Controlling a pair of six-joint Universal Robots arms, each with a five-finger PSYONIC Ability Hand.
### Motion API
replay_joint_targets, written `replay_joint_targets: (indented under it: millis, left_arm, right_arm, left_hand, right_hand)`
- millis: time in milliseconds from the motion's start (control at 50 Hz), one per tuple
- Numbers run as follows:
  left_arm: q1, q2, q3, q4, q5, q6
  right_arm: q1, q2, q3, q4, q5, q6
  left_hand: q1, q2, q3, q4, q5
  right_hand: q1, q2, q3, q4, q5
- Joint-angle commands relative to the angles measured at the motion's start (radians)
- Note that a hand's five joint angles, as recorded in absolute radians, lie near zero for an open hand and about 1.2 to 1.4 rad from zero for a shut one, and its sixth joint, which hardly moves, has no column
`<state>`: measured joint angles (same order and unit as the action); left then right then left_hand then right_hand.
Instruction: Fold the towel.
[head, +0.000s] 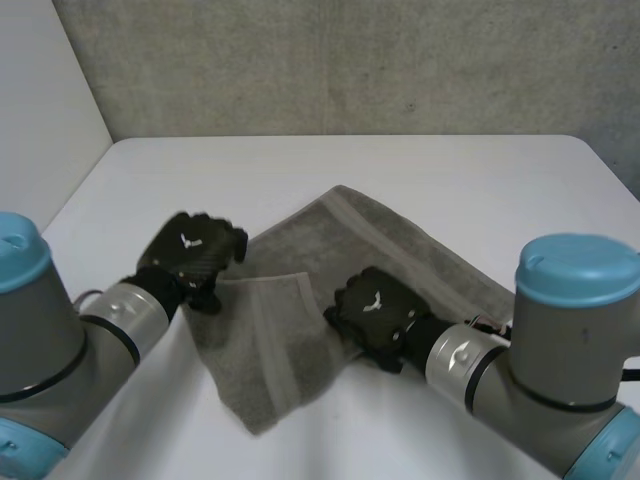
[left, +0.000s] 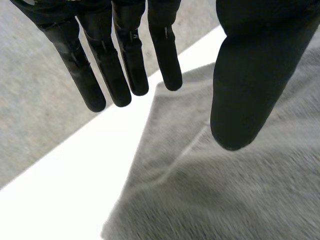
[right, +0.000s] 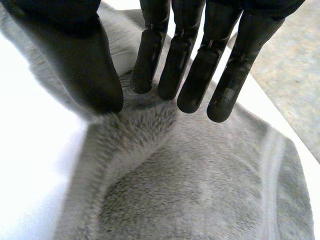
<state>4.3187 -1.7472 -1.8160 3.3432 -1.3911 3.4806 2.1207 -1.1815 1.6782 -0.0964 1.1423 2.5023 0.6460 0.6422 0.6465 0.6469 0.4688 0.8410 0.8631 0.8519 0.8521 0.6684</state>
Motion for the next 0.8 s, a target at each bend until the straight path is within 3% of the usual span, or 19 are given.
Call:
replay_joint_targets:
  millis: [20, 140, 320, 560, 800]
  left_arm:
    - [-0.008, 0.077, 0.037, 0.001, -0.002, -0.005]
    - [-0.07, 0.051, 0.084, -0.001, 0.0, -0.008]
    - [-0.197, -0.15, 0.227, -0.103, 0.001, -0.002]
    - [-0.248, -0.281, 0.276, -0.143, 0.007, 0.002]
    - [-0.269, -0.362, 0.277, -0.14, 0.007, 0.003]
  right_arm:
    - [-0.083, -0.038, -0.037, 0.018, 0.01, 0.228]
    - [-0.119, -0.035, -0.054, 0.11, 0.011, 0.299]
    - [-0.194, -0.038, -0.031, 0.155, 0.031, 0.313]
    - [-0.323, -0.041, 0.044, 0.153, 0.024, 0.302]
    - [-0.351, -0.033, 0.094, 0.142, 0.016, 0.294]
  left_hand:
    - [0.005, 0.009, 0.004, 0.004, 0.008]
    - [-0.054, -0.05, -0.054, -0.055, -0.051]
    - [-0.095, -0.091, -0.095, -0.096, -0.092]
    - [-0.057, -0.053, -0.057, -0.058, -0.054]
    - [0.225, 0.229, 0.225, 0.224, 0.228]
  right_hand:
    - [-0.239, -0.261, -0.25, -0.25, -0.241]
    - [-0.509, -0.531, -0.52, -0.52, -0.511]
    - [-0.556, -0.579, -0.567, -0.567, -0.558]
    - [-0.553, -0.576, -0.564, -0.565, -0.555]
    - [-0.553, -0.576, -0.564, -0.565, -0.555]
